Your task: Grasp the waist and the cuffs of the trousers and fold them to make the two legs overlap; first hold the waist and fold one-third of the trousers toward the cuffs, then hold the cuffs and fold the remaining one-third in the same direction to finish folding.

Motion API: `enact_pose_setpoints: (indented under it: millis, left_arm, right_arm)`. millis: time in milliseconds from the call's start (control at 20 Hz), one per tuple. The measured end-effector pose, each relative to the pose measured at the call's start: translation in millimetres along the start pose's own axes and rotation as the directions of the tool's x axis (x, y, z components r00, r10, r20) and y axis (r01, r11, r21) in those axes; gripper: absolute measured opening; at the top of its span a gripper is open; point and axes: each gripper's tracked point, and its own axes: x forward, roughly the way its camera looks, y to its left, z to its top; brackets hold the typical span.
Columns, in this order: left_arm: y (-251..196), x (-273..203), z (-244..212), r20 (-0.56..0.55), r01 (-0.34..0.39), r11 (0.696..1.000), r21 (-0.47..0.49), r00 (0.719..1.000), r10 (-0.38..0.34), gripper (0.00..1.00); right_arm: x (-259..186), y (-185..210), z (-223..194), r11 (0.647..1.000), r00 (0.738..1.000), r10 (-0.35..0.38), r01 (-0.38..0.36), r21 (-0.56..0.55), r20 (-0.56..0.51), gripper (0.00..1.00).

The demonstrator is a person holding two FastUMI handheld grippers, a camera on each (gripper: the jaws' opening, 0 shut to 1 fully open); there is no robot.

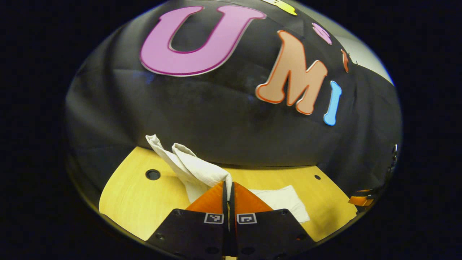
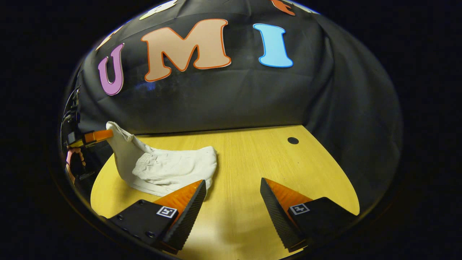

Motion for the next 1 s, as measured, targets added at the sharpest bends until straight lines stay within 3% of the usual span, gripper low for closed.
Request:
enact_pose_setpoints:
  millis: [200,250,450,650,700,1000]
  left_arm:
    - [-73,11,0,-0.012,0.064,0.996,0.063,0.998,-0.064,0.00]
    - [-91,15,-5,-0.024,0.079,0.994,0.072,0.997,-0.078,0.00]
    - [-141,26,-40,-0.073,0.120,0.986,0.119,0.991,-0.111,0.00]
    - [-170,37,-103,-0.180,0.141,0.983,0.115,0.976,-0.119,0.00]
    - [-174,39,-119,-0.207,0.134,0.984,0.120,0.972,-0.107,0.00]
    - [-187,60,-185,-0.351,0.140,0.973,0.183,0.934,-0.069,0.00]
  right_arm:
    - [-4,-28,-8,1.000,1.000,0.006,-0.006,0.015,-0.007,0.93]
    - [-4,-33,-9,1.000,1.000,0.008,-0.008,0.018,-0.008,0.97]
    - [-3,-47,-12,0.998,1.000,0.020,-0.020,0.052,-0.001,0.93]
    - [-4,-54,-19,0.997,1.000,0.027,-0.026,0.068,-0.012,0.93]
    - [-5,-56,-21,0.997,1.000,0.028,-0.027,0.067,-0.015,0.97]
    - [-11,-64,-32,0.997,0.999,0.033,-0.031,0.070,-0.031,0.93]
